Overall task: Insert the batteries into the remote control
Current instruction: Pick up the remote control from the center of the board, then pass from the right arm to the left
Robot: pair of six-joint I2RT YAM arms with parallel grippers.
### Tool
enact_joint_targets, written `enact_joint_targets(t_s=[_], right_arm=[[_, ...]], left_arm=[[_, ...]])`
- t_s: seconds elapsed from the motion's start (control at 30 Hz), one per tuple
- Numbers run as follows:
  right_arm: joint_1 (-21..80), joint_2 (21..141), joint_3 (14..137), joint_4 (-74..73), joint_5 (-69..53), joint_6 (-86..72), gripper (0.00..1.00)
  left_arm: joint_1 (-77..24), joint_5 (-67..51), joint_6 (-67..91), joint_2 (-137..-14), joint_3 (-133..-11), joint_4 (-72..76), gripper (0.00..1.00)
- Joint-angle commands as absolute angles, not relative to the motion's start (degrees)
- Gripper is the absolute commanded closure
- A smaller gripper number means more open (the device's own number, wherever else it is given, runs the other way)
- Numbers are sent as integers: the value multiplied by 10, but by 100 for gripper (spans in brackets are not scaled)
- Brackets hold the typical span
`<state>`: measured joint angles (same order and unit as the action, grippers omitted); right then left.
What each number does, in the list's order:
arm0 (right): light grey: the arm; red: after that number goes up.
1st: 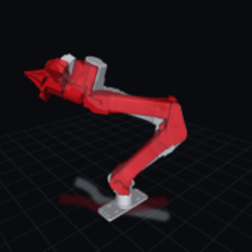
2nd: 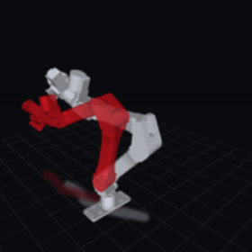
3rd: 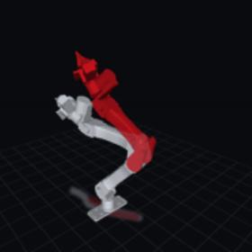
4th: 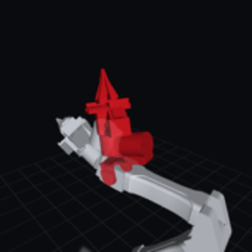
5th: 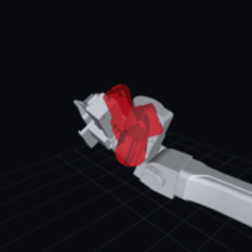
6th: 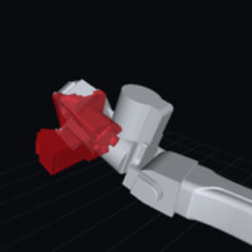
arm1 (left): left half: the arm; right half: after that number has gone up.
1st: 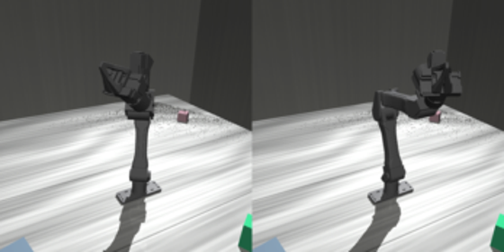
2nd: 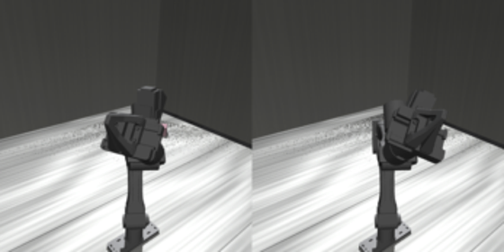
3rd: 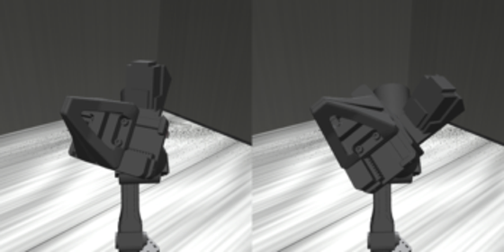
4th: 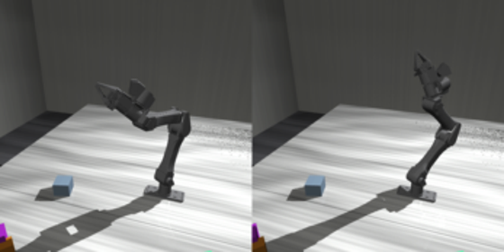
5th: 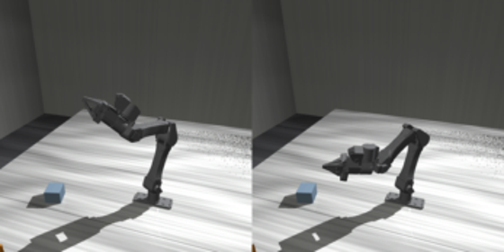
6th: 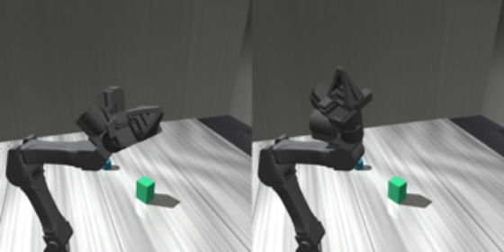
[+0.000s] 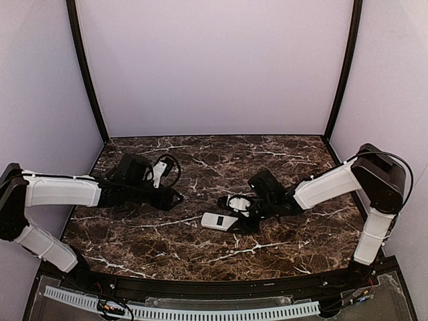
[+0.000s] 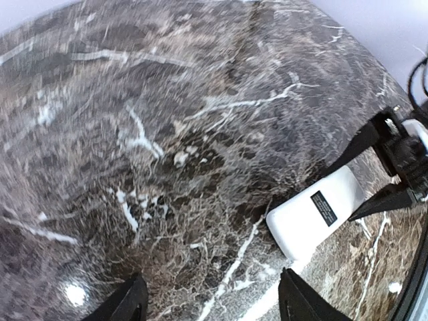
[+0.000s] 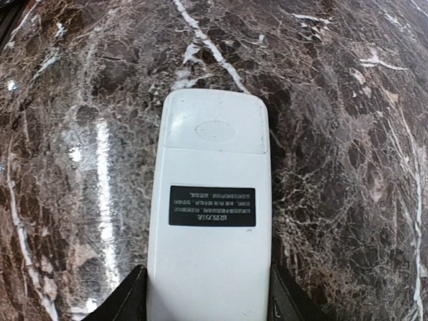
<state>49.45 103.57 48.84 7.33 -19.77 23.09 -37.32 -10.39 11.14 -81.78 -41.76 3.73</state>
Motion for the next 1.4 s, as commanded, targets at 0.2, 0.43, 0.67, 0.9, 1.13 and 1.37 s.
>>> enact_joint_targets(t_s=[0.2,0.43,0.67,0.9,1.13,1.37], right_arm=[[495,922,527,-42,-290,218,100],[494,898,556,-87,-339,182,100],[480,892,565,-94,-386,137,100],[469,885,569,-95,-423,122,100],[469,887,565,-105,-438,128,100],[469,890,563,-111,-445,136,100]], left_arm=[[-546,31,-269,-650,-291,153,35],[-645,112,-419,-608,-306,132,38],[-734,224,-561,-664,-365,76,47],[-757,282,-616,-750,-427,55,50],[-764,329,-648,-805,-447,117,59],[-766,325,-641,-826,-460,135,80]])
